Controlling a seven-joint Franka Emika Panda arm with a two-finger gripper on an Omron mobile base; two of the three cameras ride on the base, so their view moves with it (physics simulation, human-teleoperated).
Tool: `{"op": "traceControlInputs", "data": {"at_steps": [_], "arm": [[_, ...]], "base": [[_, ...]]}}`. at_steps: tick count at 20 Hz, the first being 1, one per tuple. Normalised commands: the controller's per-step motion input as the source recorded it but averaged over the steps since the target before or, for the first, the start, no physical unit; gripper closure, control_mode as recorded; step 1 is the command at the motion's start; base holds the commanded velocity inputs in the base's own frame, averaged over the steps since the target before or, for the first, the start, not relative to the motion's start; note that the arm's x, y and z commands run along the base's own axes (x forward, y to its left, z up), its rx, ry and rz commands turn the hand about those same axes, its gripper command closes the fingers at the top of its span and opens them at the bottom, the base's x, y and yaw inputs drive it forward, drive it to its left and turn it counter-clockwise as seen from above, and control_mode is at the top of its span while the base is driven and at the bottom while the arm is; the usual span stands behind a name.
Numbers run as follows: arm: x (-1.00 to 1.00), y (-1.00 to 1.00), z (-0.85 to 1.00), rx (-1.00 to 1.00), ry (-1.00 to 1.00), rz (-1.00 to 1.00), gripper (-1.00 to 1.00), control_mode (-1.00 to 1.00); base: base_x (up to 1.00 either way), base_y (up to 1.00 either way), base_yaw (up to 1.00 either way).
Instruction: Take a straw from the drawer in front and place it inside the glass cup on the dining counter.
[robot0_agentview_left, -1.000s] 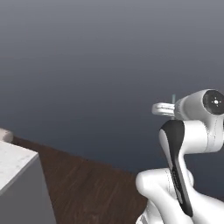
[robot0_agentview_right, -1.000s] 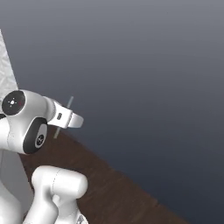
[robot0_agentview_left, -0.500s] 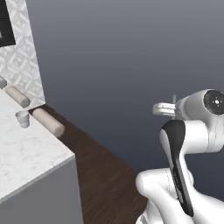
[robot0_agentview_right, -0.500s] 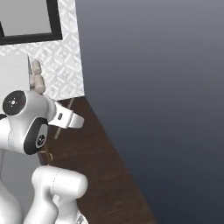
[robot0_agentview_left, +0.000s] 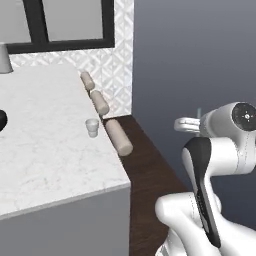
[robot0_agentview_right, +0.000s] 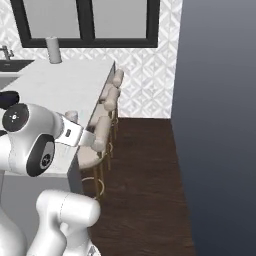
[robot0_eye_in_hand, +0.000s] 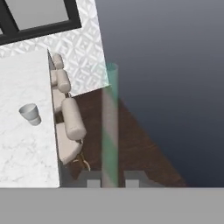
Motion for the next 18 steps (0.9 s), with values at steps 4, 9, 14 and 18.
{"op": "traceControlInputs", "data": {"at_steps": [4, 9, 14, 18], "arm": [[0.0, 0.0, 0.0, 0.0, 0.0, 0.0, 1.0, 1.0], [0.0, 0.0, 0.0, 0.0, 0.0, 0.0, 1.0, 1.0], [0.0, 0.0, 0.0, 0.0, 0.0, 0.0, 1.0, 1.0], [0.0, 0.0, 0.0, 0.0, 0.0, 0.0, 1.0, 1.0]], "base": [[0.51, -0.42, 0.64], [0.27, -0.77, 0.36], [0.31, -0.74, 0.26], [0.6, -0.41, 0.17]]}}
